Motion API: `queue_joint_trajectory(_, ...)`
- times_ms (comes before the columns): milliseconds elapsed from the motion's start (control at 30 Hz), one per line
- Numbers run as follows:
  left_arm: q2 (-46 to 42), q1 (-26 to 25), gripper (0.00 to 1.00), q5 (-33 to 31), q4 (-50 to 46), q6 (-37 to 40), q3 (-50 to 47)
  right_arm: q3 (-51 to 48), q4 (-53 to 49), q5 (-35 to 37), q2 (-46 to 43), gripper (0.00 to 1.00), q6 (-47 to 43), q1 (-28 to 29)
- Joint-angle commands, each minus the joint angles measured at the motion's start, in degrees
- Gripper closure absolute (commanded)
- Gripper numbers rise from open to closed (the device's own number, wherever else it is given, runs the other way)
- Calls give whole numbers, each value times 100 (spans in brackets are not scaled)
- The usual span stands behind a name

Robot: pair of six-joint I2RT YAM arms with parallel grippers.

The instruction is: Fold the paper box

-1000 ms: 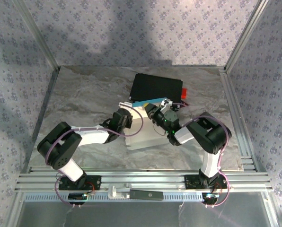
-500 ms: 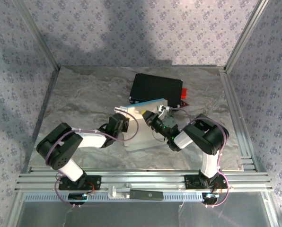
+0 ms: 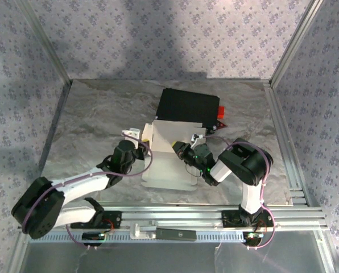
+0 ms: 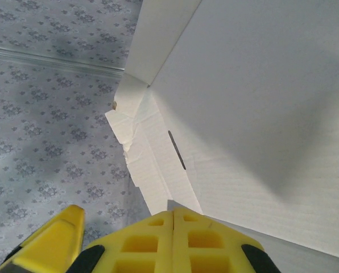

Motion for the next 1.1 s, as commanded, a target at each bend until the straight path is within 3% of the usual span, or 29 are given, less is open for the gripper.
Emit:
queue_joint_trajectory(0,-63,679,42,809,-815,-551,322,112,-673,261,-546,100,165,47)
queue_joint_trajectory(67,126,1427,40,1900,-1573,-900,884,226,-1785,442,-1088,95,404,48)
queue_joint_trajectory(133,490,1747,40,2727,-2244,-815,1562,579,-3442,645,-1701,73,692,16)
queue_joint_trajectory(200,888,1810,40,3251,-2773,-425,2164,994,-4879,841,-2148,58,894,8)
queue_joint_trajectory(333,1899,1863,40,3671,-3627,339,3171,1956,-7633,1139,-2664,42,1679,-53)
queue_joint_trajectory(433,2474,1933,40,3888,-3992,564,3605,2396,-8765,1064,-2829,32,2180,-210)
queue_joint_trajectory(500,2734,1924,40,3928,-3981,596,3749,2730,-9402,882,-2834,31,2324,-357)
queue_joint_trajectory(733,3299,1811,42,3850,-3762,653,3801,3381,-9830,569,-2843,31,2134,-641)
queue_joint_trajectory(833,3374,1773,50,3850,-3503,630,3667,3402,-9679,462,-2819,33,1997,-716)
queue_joint_trajectory(900,3392,1758,60,3850,-3340,595,3590,3412,-9636,383,-2767,34,1956,-756)
queue_joint_trajectory(1033,3188,1692,95,3708,-2898,535,3300,3407,-9533,178,-2571,35,1933,-815)
queue_joint_trajectory(1067,3013,1648,100,3579,-2648,520,3096,3409,-9493,117,-2518,35,1969,-807)
